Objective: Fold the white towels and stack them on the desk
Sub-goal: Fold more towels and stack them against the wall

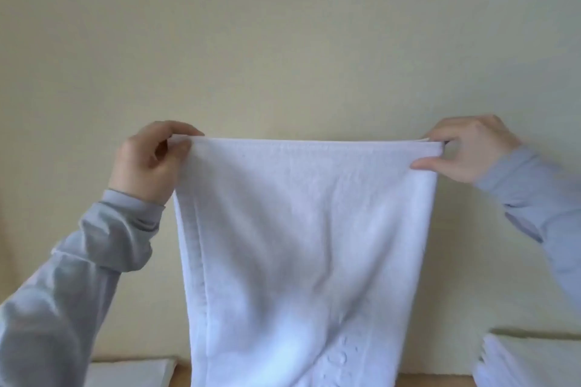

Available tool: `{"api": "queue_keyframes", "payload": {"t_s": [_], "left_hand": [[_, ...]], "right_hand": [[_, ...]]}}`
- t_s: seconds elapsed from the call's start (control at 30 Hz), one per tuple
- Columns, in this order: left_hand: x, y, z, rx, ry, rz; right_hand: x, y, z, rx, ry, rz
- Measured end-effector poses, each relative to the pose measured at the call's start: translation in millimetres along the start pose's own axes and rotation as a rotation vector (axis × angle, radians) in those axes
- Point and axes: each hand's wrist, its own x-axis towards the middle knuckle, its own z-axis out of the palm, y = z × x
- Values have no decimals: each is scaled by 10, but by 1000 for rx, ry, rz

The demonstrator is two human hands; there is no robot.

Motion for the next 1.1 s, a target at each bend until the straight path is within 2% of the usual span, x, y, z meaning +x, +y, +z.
{"api": "queue_keyframes", "payload": {"t_s": [0.07, 0.2, 0.33, 0.47, 0.6, 0.7, 0.83, 0.93, 1.1], "left_hand": [[328, 246, -17, -52, 19, 89], [531, 359, -41, -21, -72, 115], [574, 324, -73, -75, -59, 123], [515, 295, 63, -237, -156, -32], [454, 275, 214, -423, -179, -183], [495, 290, 268, -518, -221, -218], [571, 320, 291, -555, -253, -229], [622, 340, 285, -552, -242, -217], [723, 447, 190, -482, -233, -149]], "right_hand": [[43, 43, -291, 32, 180, 0], [28, 27, -545, 5, 105, -45], [136, 32, -761, -27, 167, -67], [134, 71, -839, 126, -18, 67], [104, 227, -915, 492, -308, 265], [28, 333, -943, 660, -428, 295], [-118, 415, -942, 821, -496, 283], [-198, 427, -869, 848, -436, 298], [-158, 356, -777, 835, -148, 326]]}}
